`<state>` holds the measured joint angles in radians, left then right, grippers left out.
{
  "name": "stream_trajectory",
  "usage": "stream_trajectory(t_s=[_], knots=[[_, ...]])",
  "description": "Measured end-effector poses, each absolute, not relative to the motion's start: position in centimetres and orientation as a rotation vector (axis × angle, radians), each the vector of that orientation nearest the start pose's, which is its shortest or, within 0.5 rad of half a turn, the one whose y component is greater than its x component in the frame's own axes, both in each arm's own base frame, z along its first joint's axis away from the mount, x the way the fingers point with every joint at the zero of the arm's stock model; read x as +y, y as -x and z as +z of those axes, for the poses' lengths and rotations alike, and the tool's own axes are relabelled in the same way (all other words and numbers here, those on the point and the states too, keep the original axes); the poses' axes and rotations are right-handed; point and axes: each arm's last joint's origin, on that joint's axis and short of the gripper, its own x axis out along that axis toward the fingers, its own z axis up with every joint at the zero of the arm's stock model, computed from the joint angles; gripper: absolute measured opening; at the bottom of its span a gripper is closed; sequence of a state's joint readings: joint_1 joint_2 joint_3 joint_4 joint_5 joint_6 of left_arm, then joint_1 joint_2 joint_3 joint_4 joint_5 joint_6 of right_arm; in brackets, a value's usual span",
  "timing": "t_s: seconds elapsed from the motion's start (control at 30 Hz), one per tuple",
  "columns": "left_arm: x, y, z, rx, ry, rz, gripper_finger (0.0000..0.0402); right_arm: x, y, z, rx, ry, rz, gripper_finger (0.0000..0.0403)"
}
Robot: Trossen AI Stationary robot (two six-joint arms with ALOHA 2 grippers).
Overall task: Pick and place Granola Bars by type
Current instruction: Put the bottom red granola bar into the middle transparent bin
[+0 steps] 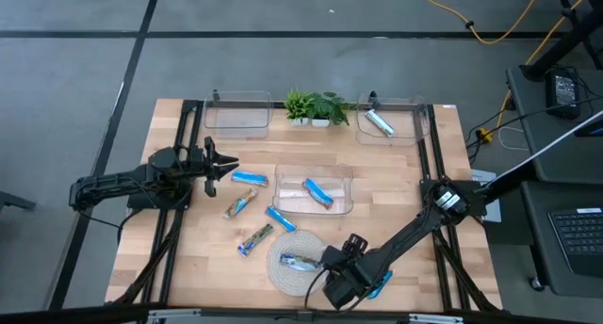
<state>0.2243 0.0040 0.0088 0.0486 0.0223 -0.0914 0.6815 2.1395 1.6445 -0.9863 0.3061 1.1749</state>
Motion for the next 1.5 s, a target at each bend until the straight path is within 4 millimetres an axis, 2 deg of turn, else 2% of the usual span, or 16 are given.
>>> stream_trajectory(t_s=[0.47,0.77,1.07,1.2,1.5], knots=[[2.1,-9.5,17.1,-0.062,0.084,0.199,0.0072,25.7,-33.2,16.7,1.196,-0.329,-0.441,0.0307],[2.1,-9.5,17.1,-0.062,0.084,0.199,0.0072,26.0,-33.4,14.5,1.250,-0.300,-0.456,0.0307],[2.1,-9.5,17.1,-0.062,0.084,0.199,0.0072,25.9,-33.3,14.3,1.254,-0.284,-0.463,0.0303],[2.1,-9.5,17.1,-0.062,0.085,0.199,0.0072,25.9,-33.3,14.3,1.254,-0.282,-0.462,0.0271],[2.1,-9.5,17.1,-0.062,0.084,0.199,0.0072,25.9,-33.3,14.3,1.259,-0.260,-0.446,0.0158]])
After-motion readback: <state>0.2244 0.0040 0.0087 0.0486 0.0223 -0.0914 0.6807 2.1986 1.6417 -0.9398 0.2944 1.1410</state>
